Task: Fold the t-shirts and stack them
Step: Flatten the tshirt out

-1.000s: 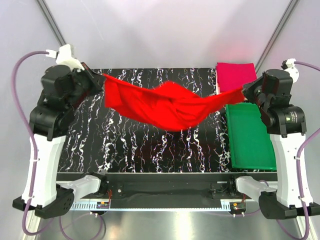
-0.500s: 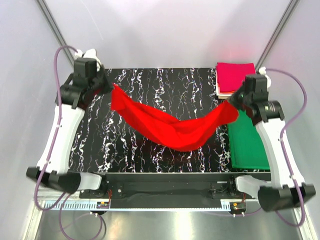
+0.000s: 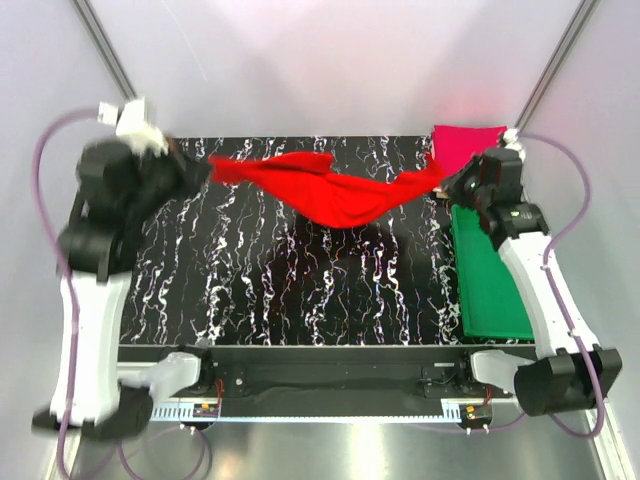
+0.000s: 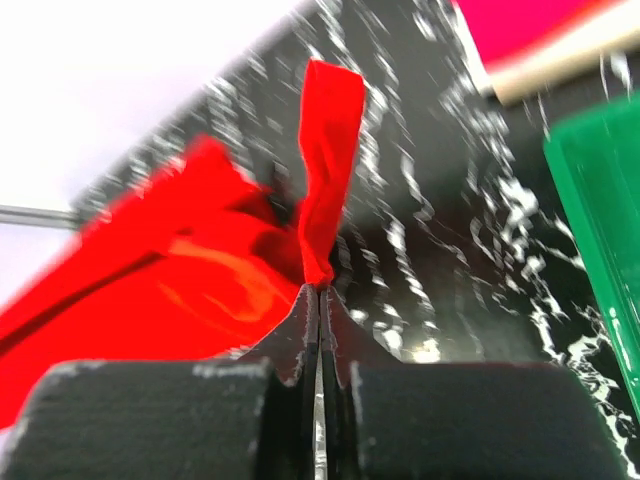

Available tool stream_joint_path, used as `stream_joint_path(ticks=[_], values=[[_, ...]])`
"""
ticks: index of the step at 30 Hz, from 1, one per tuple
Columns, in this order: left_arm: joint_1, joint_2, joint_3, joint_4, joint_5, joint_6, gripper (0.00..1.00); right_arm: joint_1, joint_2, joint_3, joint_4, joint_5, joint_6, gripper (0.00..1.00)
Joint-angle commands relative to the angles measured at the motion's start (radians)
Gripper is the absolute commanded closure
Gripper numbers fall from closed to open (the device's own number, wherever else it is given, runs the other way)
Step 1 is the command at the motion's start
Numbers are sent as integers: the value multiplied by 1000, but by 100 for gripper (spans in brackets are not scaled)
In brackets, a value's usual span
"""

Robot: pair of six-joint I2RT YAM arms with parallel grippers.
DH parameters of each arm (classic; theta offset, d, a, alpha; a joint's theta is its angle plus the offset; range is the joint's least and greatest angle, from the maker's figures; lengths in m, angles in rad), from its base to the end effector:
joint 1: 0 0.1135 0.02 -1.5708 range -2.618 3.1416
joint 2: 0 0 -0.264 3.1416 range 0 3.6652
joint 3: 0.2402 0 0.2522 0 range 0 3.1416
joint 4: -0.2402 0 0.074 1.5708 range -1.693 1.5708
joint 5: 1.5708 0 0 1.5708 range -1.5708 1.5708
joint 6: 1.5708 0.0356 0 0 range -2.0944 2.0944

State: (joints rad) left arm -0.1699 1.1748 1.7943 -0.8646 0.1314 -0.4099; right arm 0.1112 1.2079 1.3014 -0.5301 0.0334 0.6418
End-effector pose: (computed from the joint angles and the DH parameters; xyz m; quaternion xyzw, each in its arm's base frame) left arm 0.1853 -0.0365 0.5216 -0.0540 0.7857 -0.2251 0.5736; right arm 0.2624 0.0281 0.3966 0.2298 0.8115 0.1844 0.5047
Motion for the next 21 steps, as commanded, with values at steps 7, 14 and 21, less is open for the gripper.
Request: stream_joint_path(ticks=[7,14,21], values=[[3,-452,-565,49,116,-89,100,-8,255,-185,384,-167,13,100],[3,-462,-606,58,33,-67,100,-7,626,105,484,-372,27,100],[4,-227,-129,-83,-343,34,100,12,852,503,700,-723,114,100]])
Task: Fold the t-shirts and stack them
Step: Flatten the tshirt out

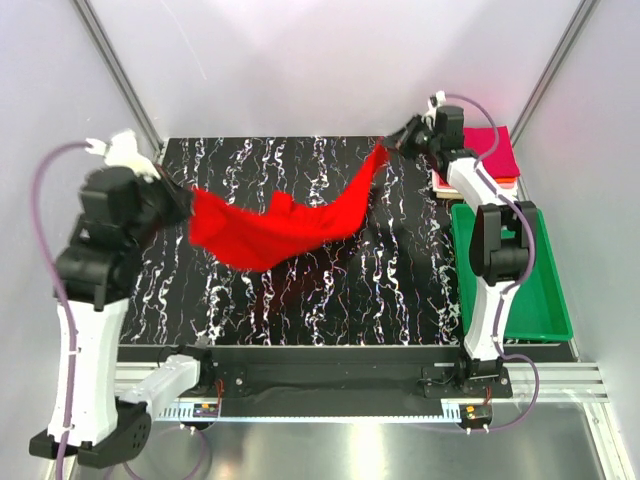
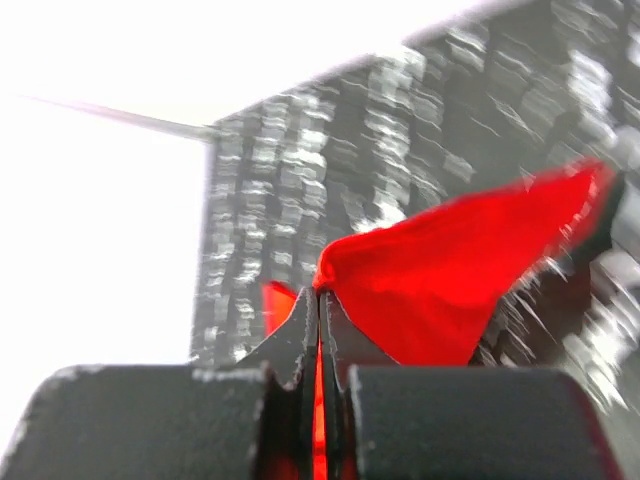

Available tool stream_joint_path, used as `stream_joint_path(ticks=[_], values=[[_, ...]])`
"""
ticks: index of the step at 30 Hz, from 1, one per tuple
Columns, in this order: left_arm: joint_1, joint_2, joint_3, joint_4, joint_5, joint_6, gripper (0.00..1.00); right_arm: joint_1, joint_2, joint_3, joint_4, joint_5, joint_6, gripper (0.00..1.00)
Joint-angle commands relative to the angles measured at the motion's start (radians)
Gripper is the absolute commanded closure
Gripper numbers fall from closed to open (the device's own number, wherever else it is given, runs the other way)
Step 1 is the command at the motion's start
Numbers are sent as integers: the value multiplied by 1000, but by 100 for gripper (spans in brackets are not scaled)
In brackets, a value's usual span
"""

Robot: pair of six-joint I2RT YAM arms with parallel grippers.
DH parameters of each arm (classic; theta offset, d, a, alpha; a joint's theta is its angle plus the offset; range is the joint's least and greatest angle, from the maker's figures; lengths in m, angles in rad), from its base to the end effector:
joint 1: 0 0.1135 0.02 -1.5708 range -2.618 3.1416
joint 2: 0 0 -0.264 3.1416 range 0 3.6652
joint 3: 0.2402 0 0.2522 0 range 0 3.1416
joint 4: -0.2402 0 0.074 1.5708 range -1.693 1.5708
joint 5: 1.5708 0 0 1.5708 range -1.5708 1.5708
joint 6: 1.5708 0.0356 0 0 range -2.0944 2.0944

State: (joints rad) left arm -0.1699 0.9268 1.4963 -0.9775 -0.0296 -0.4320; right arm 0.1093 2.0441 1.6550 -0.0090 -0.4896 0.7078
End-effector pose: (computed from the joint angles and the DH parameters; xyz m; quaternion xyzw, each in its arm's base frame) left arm 0.1343 -0.0220 0.4638 -0.1172 0.8274 -0.1510 0.5281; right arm 0.4822 0.0698 0.2702 0.1101 0.8118 0.3985 0.4124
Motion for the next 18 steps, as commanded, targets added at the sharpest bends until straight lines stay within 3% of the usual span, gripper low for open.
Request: stream_joint_path(ticks=[1,3,5,6,9,12,15,18], values=[[4,24,235,28,-161,53,100,13,28,175,176,-217,47,100],[4,3,257,34,-21,35,100,7,39,213,76,-193,7,100],[3,-37,161,77,135,-17,100,-2,12,172,46,-140,-60,100],[4,-101,94,100,293,-45,100,-17,-1,113,18,-109,-82,99],[3,-261,-388,241,536,-197,100,-46,-16,69,-101,21,-159,86],[-2,-413,-696,280,580,-283,100,-57,-5,126,-257,126,-206,73],[-25,-523,-874,249,582,-332,100,-56,-16,183,-447,250,-136,59],[-45,-591,-994,246,557,-373,100,-14,-73,142,-546,356,-65,52]])
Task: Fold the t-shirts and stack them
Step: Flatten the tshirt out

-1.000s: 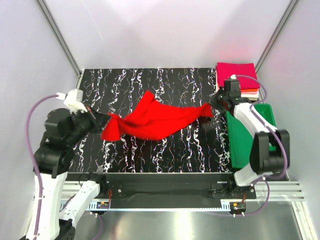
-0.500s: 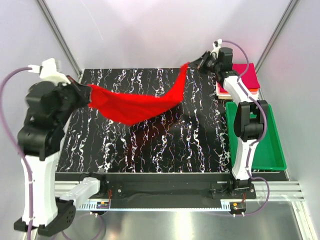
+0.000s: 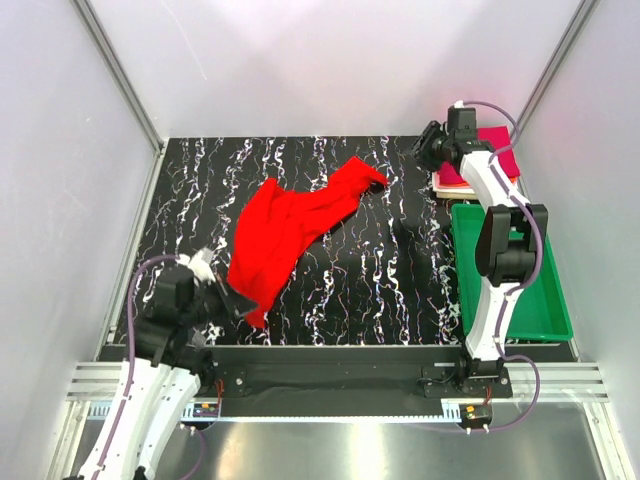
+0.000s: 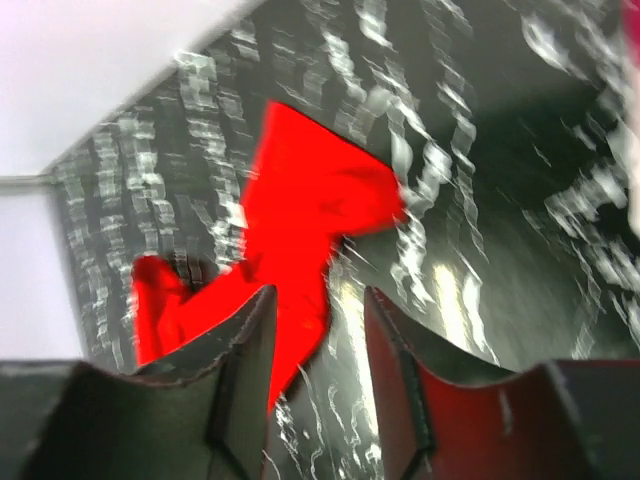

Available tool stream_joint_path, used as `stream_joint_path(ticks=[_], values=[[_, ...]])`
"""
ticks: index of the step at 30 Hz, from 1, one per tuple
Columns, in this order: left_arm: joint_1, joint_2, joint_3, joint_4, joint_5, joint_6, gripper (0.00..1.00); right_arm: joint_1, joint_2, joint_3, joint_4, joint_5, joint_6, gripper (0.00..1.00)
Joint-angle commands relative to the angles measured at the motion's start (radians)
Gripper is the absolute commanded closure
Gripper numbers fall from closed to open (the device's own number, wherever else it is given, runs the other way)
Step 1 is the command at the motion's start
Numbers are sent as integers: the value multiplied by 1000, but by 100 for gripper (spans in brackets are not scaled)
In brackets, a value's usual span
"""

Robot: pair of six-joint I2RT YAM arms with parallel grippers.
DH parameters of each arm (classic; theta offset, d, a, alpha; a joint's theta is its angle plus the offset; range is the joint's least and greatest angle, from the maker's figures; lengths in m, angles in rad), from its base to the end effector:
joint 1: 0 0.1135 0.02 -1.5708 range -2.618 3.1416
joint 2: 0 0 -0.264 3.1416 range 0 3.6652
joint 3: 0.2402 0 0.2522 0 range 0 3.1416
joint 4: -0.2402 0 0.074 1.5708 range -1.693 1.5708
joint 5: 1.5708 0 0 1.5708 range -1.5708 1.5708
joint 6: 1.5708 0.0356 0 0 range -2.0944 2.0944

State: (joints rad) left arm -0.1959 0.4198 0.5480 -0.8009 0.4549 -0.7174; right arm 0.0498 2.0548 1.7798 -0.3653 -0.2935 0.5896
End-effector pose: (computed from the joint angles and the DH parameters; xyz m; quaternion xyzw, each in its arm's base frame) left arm 0.0922 -0.0342 0.2459 -0.1317 0.8732 -0.3688 0.2900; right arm 0.4805 0.0343 0.2738 0.1725 0.8696 0.2635 0.3803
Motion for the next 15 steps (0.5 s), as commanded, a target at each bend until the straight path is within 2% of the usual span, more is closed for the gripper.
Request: stream_joint_path(ticks=[1,4,5,8,10,11,12,14,15], values=[[-22,-96,-65,69,68,-91,100,73,-123,-9,-192,184,62,52],[-22,-96,-97,66,47,-83,100,214,-169,-88,-201,270,128,49],[-22,-92,-91,65,41,-79,100,298,-173,-108,-202,287,156,49],[-22,-105,-91,63,15,-91,100,424,-153,-117,-202,338,295,49],[-22,-115,-85,63,14,-85,100,560,-118,-100,-201,376,375,50],[-22,-122,-79,65,11,-86,91,602,-101,-74,-199,399,395,50],[-22,-121,-57,52,-2,-79,76,675,-63,-60,-196,407,438,50],[-22,-93,28,14,-59,-29,48,725,-26,-28,-184,418,469,51],[-23,-82,65,-24,-82,-1,46,751,-10,-19,-182,428,498,51]])
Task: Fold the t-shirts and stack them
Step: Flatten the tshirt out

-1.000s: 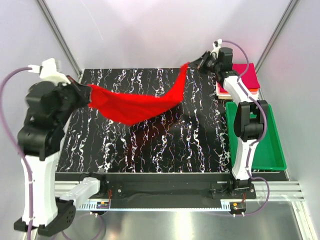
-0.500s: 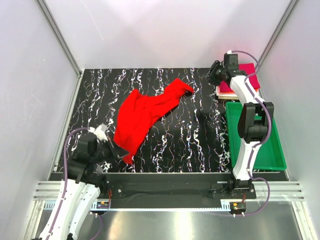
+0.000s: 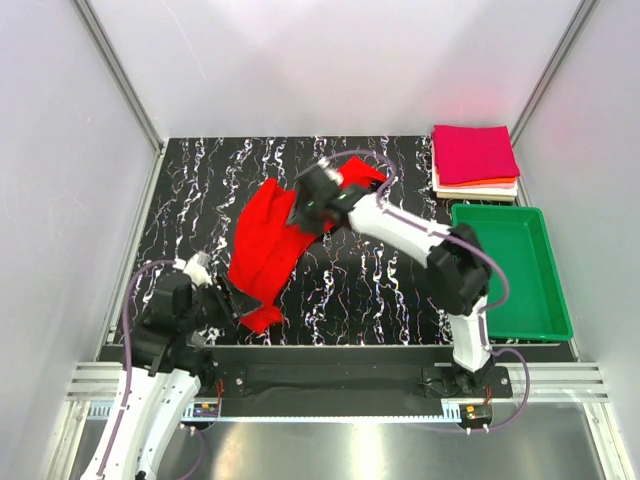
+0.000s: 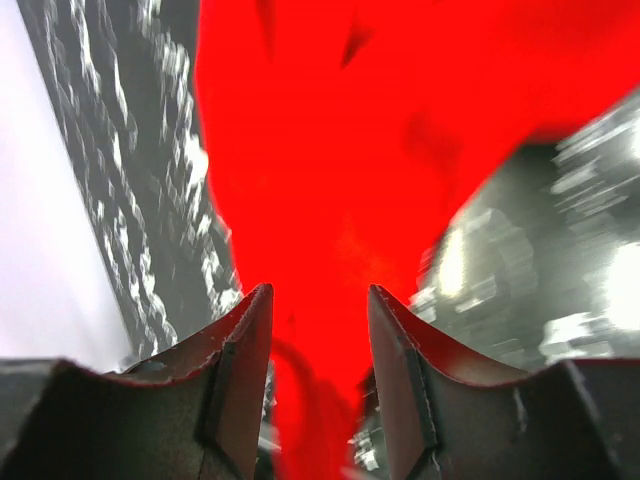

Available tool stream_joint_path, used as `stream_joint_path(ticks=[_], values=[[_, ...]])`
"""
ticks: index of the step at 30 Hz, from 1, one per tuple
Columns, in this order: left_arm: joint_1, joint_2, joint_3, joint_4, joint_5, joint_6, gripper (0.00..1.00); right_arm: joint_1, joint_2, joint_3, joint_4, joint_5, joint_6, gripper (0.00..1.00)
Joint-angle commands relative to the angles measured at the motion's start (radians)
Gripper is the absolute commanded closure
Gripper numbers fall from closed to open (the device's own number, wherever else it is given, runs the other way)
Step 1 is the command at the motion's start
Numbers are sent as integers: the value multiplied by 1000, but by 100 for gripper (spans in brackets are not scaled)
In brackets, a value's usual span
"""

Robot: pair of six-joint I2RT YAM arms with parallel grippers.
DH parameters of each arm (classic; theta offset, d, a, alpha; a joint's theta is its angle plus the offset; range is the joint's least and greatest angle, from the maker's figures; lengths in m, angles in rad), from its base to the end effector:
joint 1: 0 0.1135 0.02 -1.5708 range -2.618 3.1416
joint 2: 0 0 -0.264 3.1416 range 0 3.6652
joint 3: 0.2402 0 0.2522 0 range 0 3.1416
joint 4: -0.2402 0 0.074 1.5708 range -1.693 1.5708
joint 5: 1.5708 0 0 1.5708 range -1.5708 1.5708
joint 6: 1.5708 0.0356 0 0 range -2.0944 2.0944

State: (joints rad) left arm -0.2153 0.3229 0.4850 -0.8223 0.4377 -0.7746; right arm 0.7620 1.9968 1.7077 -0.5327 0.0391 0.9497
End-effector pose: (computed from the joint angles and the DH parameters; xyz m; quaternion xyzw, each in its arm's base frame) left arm 0.0804 -0.0330 0.2309 -0.1502 0.8690 -0.3755 0.2851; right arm 0.3306 0.3135 0.2613 0.0943 0.9257 0.2642 0.2535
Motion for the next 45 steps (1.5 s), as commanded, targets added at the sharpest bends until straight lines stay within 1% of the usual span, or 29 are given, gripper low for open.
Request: stream_joint_path(ticks=[1,2,3,4,5,8,13,19,22,26,29,31,32,33,34,35,36,37,39,41,45], values=[[-2,33,168,-23,-98,102,44,74,77,61,-12,114,152,51],[-2,42,209,-40,-140,121,41,91,89,72,-10,113,164,51],[-2,47,292,-72,-231,138,38,117,112,76,5,107,181,52],[-4,56,331,-80,-275,168,37,132,123,78,14,93,195,52],[-2,59,392,-84,-359,182,37,144,132,78,29,88,205,52],[-2,76,460,-94,-473,213,37,184,180,85,46,74,244,53],[-2,116,455,-87,-511,233,37,215,235,92,89,25,282,56],[-2,104,400,-69,-485,224,37,253,249,70,146,28,285,57],[-2,105,392,-67,-485,233,37,263,244,58,174,38,255,58],[-4,108,377,-54,-478,230,37,264,276,72,185,33,227,58],[-2,114,363,-40,-442,221,37,255,272,49,181,100,218,58],[-2,116,356,-32,-397,216,37,220,234,17,181,125,195,58],[-4,116,337,-20,-349,209,37,167,215,7,183,125,189,59],[-2,116,324,-12,-323,199,37,142,183,4,185,124,149,58],[-2,114,308,-3,-300,180,38,116,169,19,183,111,117,58],[-4,113,272,20,-265,169,38,67,162,35,181,98,45,58],[-2,110,253,32,-251,147,38,48,154,49,181,81,12,58],[-2,110,218,49,-234,138,38,28,155,82,183,47,-14,58],[-2,117,208,83,-192,121,38,-13,166,110,183,7,-69,58],[-2,125,202,103,-180,115,38,-32,178,141,181,2,-84,59],[-2,137,196,126,-172,100,38,-75,273,245,183,-37,-144,60]])
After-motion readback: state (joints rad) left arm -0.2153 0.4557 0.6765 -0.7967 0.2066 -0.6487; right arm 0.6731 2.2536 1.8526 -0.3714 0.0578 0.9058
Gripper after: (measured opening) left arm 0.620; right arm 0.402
